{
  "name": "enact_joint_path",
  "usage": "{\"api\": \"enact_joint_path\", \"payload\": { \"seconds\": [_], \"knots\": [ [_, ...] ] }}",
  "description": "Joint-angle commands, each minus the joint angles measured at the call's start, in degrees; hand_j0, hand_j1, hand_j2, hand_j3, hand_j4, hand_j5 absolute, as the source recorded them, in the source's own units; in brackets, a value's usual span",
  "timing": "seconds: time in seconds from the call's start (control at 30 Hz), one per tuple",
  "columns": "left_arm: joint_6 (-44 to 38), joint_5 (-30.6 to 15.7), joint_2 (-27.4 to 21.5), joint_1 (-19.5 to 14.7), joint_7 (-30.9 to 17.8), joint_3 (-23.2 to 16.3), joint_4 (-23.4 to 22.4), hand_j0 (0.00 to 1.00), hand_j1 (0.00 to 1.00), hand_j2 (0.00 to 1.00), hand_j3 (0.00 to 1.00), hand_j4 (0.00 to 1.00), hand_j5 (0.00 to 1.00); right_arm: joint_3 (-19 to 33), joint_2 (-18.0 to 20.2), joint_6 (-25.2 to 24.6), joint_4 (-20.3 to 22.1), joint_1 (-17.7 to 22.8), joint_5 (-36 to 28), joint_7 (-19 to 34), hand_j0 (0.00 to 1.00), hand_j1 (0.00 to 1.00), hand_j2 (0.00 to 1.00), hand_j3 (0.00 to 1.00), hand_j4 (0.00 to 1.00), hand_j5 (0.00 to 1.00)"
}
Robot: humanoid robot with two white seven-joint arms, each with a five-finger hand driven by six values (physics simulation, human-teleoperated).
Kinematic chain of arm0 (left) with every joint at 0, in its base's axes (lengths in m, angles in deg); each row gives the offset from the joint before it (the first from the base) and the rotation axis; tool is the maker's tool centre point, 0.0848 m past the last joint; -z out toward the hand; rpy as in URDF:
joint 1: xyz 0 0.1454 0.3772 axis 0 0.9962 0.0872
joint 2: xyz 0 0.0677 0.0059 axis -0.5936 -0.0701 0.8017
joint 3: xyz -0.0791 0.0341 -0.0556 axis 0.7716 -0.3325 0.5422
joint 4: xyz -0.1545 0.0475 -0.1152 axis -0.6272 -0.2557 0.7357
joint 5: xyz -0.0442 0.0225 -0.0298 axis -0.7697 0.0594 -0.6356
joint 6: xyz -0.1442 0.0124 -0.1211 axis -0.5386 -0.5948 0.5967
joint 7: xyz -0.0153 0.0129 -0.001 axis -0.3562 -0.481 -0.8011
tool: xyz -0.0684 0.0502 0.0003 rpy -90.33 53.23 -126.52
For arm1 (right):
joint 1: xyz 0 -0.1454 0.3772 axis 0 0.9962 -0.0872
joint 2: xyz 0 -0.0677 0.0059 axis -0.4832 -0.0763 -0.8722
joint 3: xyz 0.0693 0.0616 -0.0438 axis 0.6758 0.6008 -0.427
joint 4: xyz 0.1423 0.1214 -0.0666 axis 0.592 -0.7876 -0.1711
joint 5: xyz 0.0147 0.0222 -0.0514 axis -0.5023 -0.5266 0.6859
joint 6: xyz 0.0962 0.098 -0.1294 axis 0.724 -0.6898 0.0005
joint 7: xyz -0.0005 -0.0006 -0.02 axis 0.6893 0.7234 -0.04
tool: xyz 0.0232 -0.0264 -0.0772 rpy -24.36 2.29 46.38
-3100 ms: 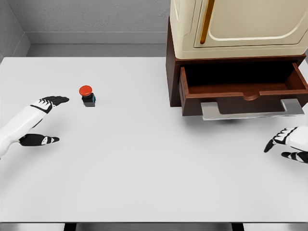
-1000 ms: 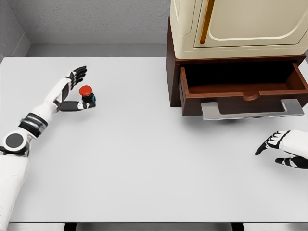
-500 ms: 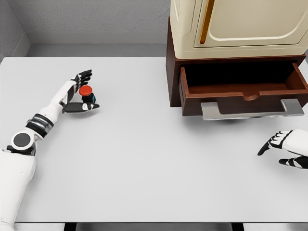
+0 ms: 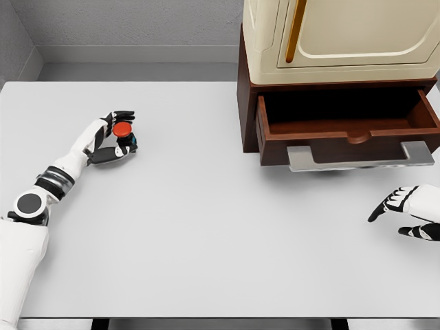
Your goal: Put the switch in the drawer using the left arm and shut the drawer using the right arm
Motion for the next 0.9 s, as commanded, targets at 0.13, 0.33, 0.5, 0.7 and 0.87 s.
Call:
{"api": "enact_joint_path", "payload": {
  "seconds": [0.13,0.33,0.5,0.7,0.87],
  "knots": [
    [0.0,-0.3,-0.2,0.7,0.0,-0.1,0.1,0.66,0.66,0.66,0.66,0.66,0.66,0.0,0.1,-0.1,0.0,0.0,-0.4,0.0,0.67,0.67,0.67,0.67,0.67,0.67],
    [0.1,-0.3,-0.4,0.8,0.0,-0.2,0.2,0.60,0.60,0.60,0.60,0.60,0.60,0.0,0.1,-0.1,0.0,0.0,-0.4,0.0,0.67,0.67,0.67,0.67,0.67,0.67],
    [0.0,0.0,-0.2,0.9,0.0,-0.1,3.0,0.39,0.39,0.39,0.39,0.39,0.39,0.0,0.1,-0.1,0.0,0.0,-0.4,0.0,0.67,0.67,0.67,0.67,0.67,0.67],
    [-0.1,0.1,-0.2,0.8,-0.1,-0.1,5.7,0.28,0.28,0.28,0.28,0.28,0.28,0.0,0.1,-0.1,0.0,-0.1,-0.4,0.0,0.67,0.67,0.67,0.67,0.67,0.67],
    [-0.2,0.1,-0.1,0.7,-0.2,-0.1,7.3,0.28,0.28,0.28,0.28,0.28,0.28,0.0,0.1,-0.1,0.0,-0.1,-0.4,0.0,0.67,0.67,0.67,0.67,0.67,0.67]
  ]
}}
